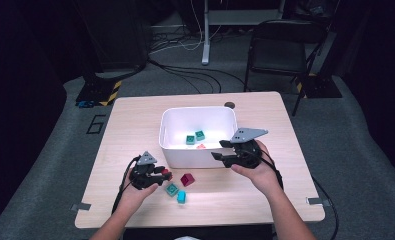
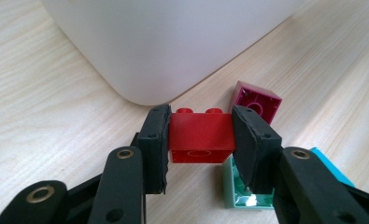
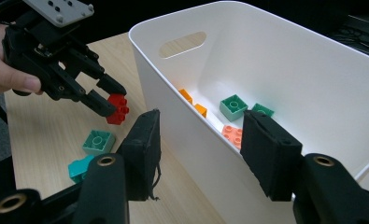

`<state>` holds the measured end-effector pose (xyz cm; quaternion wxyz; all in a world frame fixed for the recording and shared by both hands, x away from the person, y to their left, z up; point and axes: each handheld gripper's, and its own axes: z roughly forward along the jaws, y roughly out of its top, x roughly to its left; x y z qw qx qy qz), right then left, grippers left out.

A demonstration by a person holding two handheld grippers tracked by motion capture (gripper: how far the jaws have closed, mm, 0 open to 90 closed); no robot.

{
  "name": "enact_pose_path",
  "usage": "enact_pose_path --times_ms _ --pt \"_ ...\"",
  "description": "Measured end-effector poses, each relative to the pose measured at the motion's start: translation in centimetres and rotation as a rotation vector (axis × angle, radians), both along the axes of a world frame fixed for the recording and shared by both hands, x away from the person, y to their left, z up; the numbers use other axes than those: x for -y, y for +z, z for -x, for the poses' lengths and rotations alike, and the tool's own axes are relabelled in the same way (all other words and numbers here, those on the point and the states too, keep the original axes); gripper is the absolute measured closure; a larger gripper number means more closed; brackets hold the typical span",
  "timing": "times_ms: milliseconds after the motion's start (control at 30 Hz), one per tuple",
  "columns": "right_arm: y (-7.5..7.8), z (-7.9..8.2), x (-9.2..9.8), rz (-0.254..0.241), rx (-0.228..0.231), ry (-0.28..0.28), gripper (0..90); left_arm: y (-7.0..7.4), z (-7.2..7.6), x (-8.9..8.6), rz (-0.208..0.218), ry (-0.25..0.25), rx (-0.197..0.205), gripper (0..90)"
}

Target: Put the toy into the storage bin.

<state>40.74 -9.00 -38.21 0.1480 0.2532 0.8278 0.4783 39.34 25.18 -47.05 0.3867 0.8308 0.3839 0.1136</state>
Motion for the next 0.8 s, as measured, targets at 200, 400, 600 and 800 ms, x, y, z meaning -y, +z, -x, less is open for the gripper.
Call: enact_pose_path --times_ms 200,400,600,800 --pt "0.0 0.0 0.1 -0.005 -0.010 0.004 46.7 1.6 0.2 -0.6 0.002 -0.019 0.004 58.8" --pt "0.1 -0.1 0.2 -0.014 -0.011 0.007 46.4 3.6 0.3 -1.1 0.040 -0.033 0.000 58.7" --pt "0.2 -0.1 0.4 -0.021 -0.013 0.004 46.4 5.8 0.5 -1.3 0.044 -0.053 0.020 58.8" --pt "0.2 -0.1 0.6 -0.027 -0.014 0.000 46.4 8.1 0.4 -1.5 0.069 -0.072 0.032 58.8"
